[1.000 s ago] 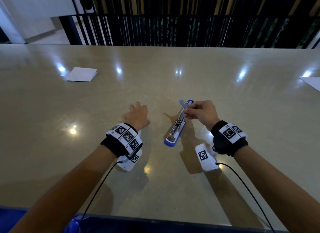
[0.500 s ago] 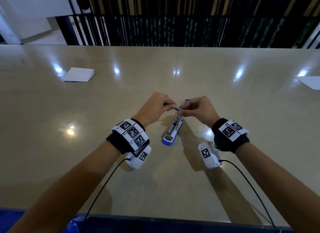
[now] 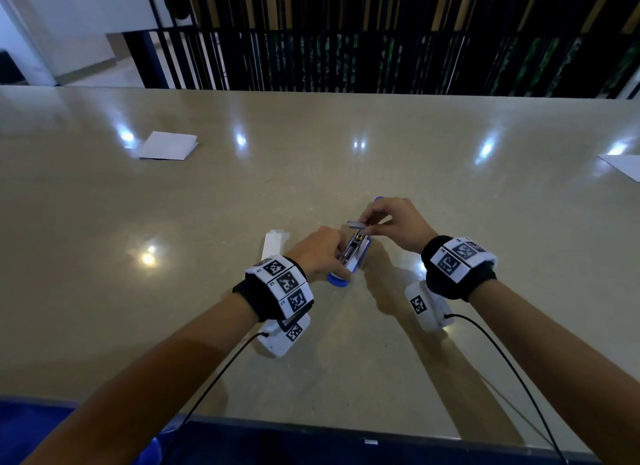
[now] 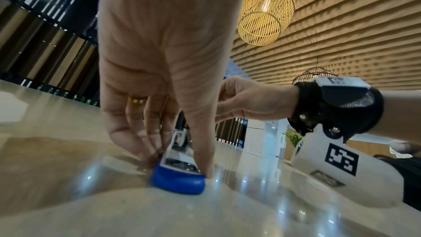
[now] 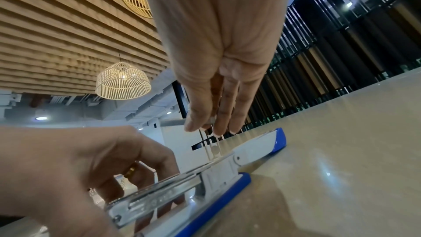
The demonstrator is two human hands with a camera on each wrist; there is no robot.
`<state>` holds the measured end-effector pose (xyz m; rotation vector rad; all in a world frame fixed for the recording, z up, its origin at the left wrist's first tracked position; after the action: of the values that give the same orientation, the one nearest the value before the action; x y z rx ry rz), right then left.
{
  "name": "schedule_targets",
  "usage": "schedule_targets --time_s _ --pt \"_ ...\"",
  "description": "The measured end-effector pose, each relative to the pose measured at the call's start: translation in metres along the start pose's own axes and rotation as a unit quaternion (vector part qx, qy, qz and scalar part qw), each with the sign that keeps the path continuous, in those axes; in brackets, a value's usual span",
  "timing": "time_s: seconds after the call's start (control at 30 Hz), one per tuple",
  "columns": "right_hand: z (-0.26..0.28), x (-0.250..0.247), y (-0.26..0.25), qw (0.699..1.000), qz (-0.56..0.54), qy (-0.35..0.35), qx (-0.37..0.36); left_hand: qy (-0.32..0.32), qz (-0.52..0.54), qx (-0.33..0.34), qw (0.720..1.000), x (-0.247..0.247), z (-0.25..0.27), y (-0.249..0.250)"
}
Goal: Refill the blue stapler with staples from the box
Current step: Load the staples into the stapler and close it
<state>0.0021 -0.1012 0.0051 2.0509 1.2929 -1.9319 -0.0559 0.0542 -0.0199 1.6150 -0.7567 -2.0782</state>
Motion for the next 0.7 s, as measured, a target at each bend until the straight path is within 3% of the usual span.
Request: schedule_targets --time_s 0.43,0.7 --pt "-0.003 0.018 -0.016 0.998 0.042 -0.052 -0.015 0.074 0.017 -0.011 0.997 -0.022 -0.006 -0.017" --pt "-0.009 0.025 -0.022 0.99 0.106 -0.086 -0.036 0.081 0.026 -0.023 0.996 -0.022 -0.004 -0.017"
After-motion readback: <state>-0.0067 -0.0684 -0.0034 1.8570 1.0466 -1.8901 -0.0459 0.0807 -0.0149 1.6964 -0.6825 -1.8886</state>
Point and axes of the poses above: each hand's wrist, its own z-axis away from the middle knuckle, its own x-axis out of the palm, y = z × x, the point moved 2 cm from there along -z, towards the middle knuckle, and after that the axes turned 11 degrees about z, right-handed, at the moved point
